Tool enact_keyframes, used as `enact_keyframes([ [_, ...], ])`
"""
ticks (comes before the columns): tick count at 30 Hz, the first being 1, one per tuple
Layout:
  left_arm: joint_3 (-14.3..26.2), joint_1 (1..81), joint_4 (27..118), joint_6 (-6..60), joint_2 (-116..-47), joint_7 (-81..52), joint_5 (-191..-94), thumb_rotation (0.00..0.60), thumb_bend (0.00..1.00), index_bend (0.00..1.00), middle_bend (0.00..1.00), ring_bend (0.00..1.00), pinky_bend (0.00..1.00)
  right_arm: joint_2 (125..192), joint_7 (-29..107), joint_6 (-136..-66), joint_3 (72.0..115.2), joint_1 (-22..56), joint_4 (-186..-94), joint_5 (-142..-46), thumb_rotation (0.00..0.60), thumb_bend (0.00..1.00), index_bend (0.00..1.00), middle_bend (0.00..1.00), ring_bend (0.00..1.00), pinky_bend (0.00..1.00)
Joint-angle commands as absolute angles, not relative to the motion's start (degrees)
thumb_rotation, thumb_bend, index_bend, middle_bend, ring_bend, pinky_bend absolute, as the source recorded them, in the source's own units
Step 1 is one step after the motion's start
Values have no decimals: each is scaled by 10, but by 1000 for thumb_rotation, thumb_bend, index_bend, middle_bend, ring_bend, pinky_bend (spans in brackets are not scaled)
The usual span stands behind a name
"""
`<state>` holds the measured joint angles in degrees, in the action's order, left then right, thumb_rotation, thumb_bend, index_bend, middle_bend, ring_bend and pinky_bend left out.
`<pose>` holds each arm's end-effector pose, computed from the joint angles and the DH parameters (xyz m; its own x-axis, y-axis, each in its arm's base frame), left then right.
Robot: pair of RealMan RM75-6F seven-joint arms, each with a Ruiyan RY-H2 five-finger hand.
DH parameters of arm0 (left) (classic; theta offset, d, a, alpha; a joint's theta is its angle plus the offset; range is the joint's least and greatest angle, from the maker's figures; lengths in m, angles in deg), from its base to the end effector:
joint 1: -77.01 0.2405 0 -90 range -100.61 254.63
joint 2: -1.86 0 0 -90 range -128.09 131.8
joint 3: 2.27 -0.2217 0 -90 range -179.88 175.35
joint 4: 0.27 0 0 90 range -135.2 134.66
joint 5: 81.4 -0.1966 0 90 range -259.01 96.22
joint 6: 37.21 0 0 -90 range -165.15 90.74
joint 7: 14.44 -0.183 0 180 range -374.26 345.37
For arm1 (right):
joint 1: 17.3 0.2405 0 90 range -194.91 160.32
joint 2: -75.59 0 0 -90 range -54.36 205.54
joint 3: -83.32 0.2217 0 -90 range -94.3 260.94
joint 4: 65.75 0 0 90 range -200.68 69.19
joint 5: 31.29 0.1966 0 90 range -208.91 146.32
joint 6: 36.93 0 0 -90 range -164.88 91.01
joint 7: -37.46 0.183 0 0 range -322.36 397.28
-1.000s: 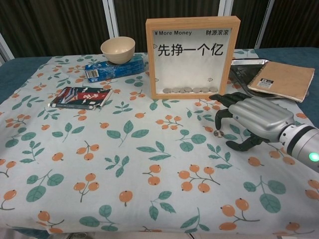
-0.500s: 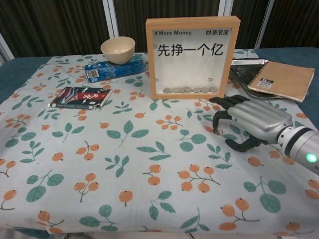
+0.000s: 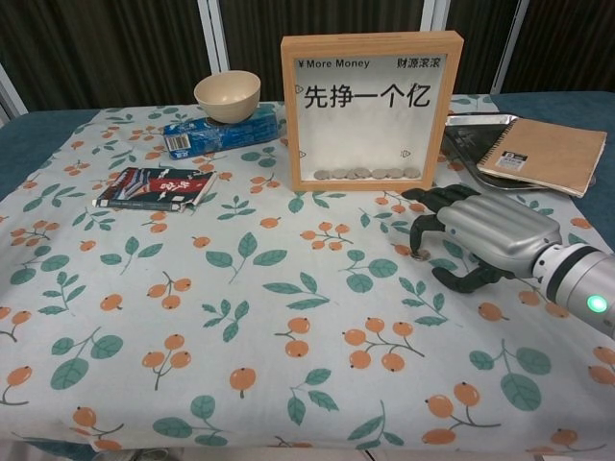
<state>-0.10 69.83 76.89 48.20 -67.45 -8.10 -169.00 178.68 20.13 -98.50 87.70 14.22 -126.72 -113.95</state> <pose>-0.3017 0.2294 0.1535 0.4543 -0.0197 0.8906 0.8888 -0.0568 -0.4547 -0.1771 -0.3167 -0.0643 0.6143 -0.1395 0.7766 -0.7476 -0.4179 0.5163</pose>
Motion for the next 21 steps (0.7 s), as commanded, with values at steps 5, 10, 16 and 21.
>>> enact_keyframes([
  [5, -1, 699, 767, 482, -675, -80, -1690, 600, 321, 0, 0, 0, 0, 1789, 203, -980, 879, 144, -1265, -1135, 600, 475, 511, 47, 0, 0],
  [10, -1, 699, 765, 482, -675, -79, -1689, 600, 322, 0, 0, 0, 0, 1792, 204, -977, 883, 147, -1262, -1131, 600, 479, 529, 53, 0, 0],
  [16, -1, 699, 763, 479, -677, -79, -1687, 599, 322, 0, 0, 0, 0, 1796, 206, -977, 885, 150, -1255, -1130, 600, 498, 553, 62, 0, 0],
  [21, -1, 698, 761, 478, -678, -79, -1686, 600, 322, 0, 0, 0, 0, 1799, 210, -980, 886, 152, -1250, -1131, 600, 513, 579, 75, 0, 0],
])
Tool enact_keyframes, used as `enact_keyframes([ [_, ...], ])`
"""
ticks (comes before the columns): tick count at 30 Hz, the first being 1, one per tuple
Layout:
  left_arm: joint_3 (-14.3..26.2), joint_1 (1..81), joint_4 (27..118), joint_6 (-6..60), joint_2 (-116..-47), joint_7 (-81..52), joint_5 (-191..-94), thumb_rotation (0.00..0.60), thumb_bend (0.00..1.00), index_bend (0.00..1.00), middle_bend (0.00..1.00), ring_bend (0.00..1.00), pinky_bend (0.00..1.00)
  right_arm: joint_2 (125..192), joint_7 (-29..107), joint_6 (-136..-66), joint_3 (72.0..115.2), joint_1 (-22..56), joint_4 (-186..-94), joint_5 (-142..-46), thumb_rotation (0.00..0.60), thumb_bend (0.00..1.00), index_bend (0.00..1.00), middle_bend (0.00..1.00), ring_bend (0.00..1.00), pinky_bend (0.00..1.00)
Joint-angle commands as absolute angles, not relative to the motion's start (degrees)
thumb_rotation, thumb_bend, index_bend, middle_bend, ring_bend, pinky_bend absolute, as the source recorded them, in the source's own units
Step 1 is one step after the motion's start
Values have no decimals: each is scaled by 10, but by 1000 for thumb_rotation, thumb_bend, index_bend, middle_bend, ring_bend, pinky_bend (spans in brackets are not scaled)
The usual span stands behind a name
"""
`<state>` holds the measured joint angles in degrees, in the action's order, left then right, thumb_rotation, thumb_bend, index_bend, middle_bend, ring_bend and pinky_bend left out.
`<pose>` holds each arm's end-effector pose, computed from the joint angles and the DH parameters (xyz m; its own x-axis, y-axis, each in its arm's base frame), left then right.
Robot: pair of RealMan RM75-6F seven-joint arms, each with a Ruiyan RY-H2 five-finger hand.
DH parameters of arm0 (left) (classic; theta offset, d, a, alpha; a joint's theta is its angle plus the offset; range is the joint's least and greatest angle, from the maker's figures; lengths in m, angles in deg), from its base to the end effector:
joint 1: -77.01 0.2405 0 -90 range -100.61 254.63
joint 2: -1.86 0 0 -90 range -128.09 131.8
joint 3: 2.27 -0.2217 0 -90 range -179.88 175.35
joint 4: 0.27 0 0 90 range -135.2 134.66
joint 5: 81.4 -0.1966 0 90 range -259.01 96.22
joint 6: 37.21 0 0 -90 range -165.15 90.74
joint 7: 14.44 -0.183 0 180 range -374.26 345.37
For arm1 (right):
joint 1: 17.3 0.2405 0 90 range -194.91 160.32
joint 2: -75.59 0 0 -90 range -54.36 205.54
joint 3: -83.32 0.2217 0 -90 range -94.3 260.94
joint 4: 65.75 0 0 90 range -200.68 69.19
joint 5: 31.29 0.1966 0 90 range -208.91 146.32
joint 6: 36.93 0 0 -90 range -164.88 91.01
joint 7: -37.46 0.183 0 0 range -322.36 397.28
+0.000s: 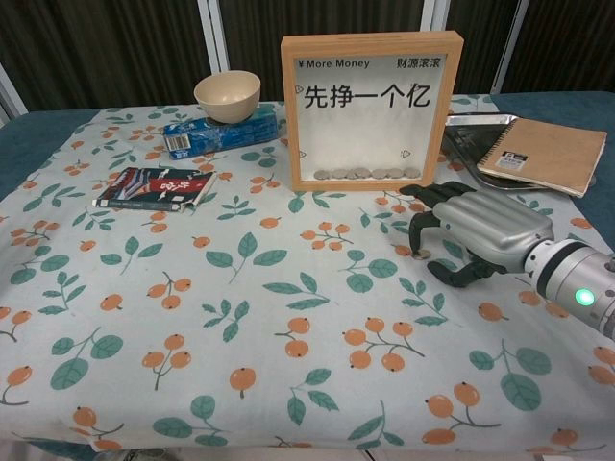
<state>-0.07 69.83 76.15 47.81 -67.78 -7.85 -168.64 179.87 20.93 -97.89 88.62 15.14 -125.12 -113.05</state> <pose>-0.3050 0.2297 0.1529 0.4566 -0.0146 0.8896 0.8883 -0.0490 -0.4567 -0.1748 -0.3235 -0.0665 0.6015 -0.1422 0.7861 -0.7601 -0.4048 0.5083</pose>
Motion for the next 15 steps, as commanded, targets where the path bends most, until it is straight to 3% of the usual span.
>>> enact_keyframes([
  [1, -1, 698, 761, 478, -678, -78, -1686, 600, 322, 0, 0, 0, 0, 1801, 211, -981, 886, 152, -1248, -1132, 600, 516, 585, 79, 0, 0],
  [15, -1, 699, 755, 476, -681, -76, -1684, 600, 321, 0, 0, 0, 0, 1812, 221, -998, 882, 148, -1230, -1141, 600, 530, 651, 113, 0, 0],
])
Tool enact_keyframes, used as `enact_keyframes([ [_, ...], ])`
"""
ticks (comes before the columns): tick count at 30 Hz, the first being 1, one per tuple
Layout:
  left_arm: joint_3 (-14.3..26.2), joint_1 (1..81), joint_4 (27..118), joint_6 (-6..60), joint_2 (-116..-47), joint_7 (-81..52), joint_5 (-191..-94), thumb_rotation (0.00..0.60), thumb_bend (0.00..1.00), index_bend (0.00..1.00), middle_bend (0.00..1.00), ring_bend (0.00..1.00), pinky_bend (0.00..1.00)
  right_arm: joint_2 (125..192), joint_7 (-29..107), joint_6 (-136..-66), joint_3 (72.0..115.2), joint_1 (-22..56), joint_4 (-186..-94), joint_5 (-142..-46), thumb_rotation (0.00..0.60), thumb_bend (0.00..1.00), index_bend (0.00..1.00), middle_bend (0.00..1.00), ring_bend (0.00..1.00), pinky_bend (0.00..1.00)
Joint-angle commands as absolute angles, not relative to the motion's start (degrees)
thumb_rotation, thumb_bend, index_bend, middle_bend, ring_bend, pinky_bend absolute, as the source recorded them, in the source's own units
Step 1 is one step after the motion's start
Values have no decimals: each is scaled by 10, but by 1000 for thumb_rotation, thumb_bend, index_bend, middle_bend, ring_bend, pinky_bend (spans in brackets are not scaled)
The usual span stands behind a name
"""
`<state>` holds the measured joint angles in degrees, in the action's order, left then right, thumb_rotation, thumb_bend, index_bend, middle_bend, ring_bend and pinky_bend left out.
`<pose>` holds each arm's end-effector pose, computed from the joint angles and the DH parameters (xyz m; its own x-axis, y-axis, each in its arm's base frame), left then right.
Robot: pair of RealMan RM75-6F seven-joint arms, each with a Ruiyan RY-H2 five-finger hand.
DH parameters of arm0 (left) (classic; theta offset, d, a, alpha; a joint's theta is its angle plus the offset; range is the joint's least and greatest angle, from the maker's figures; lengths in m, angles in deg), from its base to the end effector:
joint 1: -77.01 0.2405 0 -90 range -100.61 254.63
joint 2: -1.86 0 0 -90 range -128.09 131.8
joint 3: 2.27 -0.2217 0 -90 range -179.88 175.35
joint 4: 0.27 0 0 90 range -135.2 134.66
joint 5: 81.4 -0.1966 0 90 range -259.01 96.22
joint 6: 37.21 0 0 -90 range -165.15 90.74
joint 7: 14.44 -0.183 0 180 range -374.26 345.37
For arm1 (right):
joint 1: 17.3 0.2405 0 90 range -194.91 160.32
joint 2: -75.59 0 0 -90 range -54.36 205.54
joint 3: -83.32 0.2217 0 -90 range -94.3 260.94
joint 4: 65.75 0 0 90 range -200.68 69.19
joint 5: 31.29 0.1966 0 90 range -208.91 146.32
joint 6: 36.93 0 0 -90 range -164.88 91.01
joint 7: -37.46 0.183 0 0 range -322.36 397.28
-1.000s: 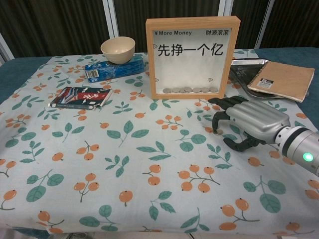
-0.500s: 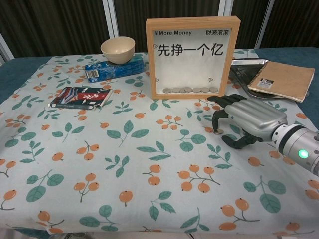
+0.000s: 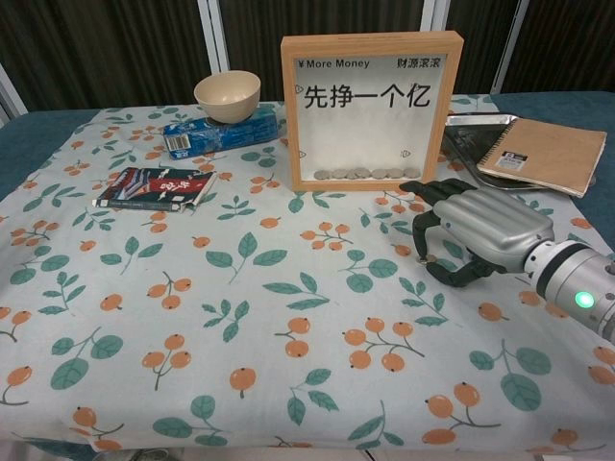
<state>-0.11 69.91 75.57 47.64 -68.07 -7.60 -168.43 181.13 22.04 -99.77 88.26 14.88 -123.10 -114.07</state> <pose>-0.3075 0.2293 0.1523 0.4571 -0.0111 0.8894 0.8884 -0.0433 -0.4571 -0.1744 -0.3228 -0.0664 0.5950 -0.1168 0.7952 -0.7600 -0.4037 0.5093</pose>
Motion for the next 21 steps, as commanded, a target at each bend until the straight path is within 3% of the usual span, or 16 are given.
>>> enact_keyframes([
  [1, -1, 699, 755, 477, -681, -76, -1685, 600, 322, 0, 0, 0, 0, 1812, 221, -998, 882, 148, -1229, -1141, 600, 530, 653, 114, 0, 0],
  [21, -2, 703, 751, 480, -682, -69, -1684, 600, 321, 0, 0, 0, 0, 1825, 239, -1005, 888, 154, -1211, -1146, 600, 551, 686, 156, 0, 0],
])
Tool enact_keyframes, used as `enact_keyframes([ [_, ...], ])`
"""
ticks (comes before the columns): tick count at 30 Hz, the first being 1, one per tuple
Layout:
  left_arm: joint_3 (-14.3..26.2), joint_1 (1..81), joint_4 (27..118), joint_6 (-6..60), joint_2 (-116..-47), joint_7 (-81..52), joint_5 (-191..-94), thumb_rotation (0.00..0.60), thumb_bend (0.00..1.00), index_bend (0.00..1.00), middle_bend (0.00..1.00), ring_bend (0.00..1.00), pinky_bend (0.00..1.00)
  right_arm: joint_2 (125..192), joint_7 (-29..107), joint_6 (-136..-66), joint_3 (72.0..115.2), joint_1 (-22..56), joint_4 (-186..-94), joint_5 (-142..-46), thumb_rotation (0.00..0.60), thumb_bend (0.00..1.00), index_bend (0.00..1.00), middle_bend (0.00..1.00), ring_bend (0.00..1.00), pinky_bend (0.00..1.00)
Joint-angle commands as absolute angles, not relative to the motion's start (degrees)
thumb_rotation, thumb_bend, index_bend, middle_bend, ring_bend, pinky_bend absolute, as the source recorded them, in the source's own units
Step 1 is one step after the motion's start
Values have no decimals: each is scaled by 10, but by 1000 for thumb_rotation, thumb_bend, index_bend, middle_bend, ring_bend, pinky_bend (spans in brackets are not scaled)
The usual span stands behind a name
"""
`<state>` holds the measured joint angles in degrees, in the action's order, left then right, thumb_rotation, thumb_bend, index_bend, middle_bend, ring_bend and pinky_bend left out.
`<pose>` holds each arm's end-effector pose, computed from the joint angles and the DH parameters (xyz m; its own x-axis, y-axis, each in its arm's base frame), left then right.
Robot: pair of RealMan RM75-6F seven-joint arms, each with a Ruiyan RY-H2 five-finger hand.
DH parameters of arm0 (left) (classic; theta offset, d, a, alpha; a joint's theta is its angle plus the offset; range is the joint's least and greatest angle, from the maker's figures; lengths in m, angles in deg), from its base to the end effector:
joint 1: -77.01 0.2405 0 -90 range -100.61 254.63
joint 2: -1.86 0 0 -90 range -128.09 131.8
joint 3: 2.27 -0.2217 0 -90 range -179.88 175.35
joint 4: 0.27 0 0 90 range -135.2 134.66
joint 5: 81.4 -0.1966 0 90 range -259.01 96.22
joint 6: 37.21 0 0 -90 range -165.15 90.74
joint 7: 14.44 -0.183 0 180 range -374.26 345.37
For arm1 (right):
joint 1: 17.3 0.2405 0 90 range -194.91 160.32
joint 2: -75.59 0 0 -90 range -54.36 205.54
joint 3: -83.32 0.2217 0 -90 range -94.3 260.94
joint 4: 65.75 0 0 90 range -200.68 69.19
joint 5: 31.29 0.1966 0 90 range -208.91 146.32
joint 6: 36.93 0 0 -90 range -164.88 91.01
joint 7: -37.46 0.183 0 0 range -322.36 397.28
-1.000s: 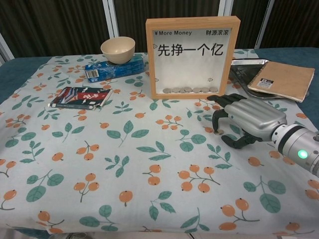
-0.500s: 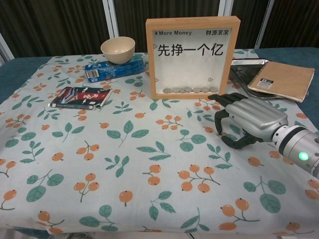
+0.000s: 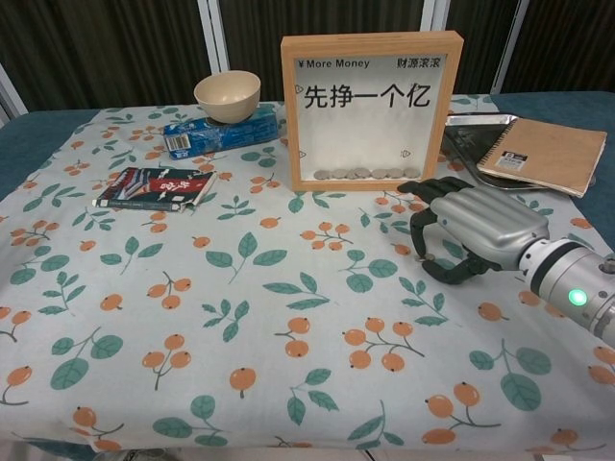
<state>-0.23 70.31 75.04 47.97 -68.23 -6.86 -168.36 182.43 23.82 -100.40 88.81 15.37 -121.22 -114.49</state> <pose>-0.3102 0.2269 0.1532 0.4512 -0.0118 0.8923 0.8916 -0.0363 -0.4514 -0.1708 -0.3266 -0.0672 0.5739 -0.1050 0.8122 -0.7721 -0.4000 0.4939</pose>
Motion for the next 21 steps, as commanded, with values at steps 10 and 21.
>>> enact_keyframes([
  [10, -2, 703, 750, 477, -682, -67, -1682, 600, 321, 0, 0, 0, 0, 1828, 248, -1003, 893, 159, -1205, -1144, 600, 551, 688, 159, 0, 0],
  [21, -1, 701, 744, 475, -684, -59, -1682, 600, 320, 0, 0, 0, 0, 1828, 249, -1003, 900, 162, -1208, -1138, 600, 552, 703, 167, 0, 0],
])
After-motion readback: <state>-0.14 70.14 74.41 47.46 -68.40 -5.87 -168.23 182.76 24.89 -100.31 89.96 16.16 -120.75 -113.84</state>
